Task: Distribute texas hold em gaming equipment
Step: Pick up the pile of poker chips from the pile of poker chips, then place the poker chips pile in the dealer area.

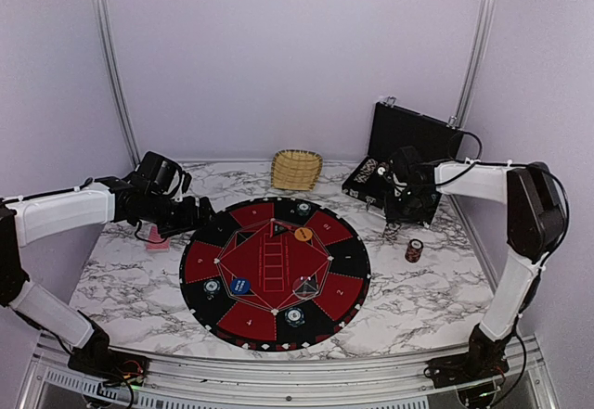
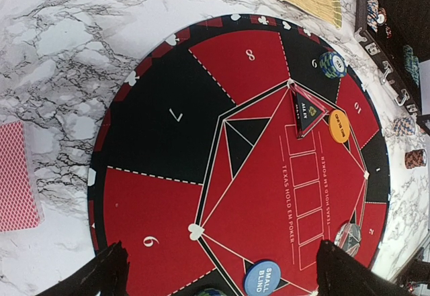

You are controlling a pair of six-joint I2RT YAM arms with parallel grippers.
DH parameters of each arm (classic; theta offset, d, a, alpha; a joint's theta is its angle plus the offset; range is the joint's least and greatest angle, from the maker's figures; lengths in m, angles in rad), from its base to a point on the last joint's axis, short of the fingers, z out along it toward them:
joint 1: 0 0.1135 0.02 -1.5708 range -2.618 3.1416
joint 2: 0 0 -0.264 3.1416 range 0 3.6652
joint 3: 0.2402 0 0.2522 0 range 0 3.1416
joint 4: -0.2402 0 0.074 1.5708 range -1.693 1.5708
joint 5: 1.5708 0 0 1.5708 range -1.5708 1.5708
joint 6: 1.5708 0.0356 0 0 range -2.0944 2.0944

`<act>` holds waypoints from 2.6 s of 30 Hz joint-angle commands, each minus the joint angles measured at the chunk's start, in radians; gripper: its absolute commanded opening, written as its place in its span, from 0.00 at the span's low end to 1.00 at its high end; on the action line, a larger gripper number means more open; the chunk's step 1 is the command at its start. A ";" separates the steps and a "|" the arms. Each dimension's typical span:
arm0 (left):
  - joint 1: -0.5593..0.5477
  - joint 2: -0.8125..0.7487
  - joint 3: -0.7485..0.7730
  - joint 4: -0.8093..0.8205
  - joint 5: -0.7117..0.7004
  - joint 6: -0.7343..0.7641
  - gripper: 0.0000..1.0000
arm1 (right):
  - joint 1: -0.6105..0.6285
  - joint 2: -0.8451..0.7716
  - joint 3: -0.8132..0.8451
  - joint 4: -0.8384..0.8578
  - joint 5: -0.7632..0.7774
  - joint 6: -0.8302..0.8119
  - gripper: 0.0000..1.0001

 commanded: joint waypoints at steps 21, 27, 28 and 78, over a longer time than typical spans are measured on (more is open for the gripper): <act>0.004 -0.027 -0.020 0.017 0.009 0.013 0.99 | 0.281 -0.166 -0.027 -0.083 0.019 0.084 0.32; 0.004 -0.024 -0.024 0.024 0.018 0.012 0.99 | 0.411 -0.179 -0.080 -0.072 0.030 0.134 0.31; 0.004 -0.025 -0.026 0.025 0.019 0.012 0.99 | 0.435 -0.180 -0.087 -0.071 0.034 0.141 0.31; 0.003 -0.008 -0.029 0.033 0.029 0.024 0.99 | 0.854 0.009 -0.155 0.096 0.038 0.369 0.33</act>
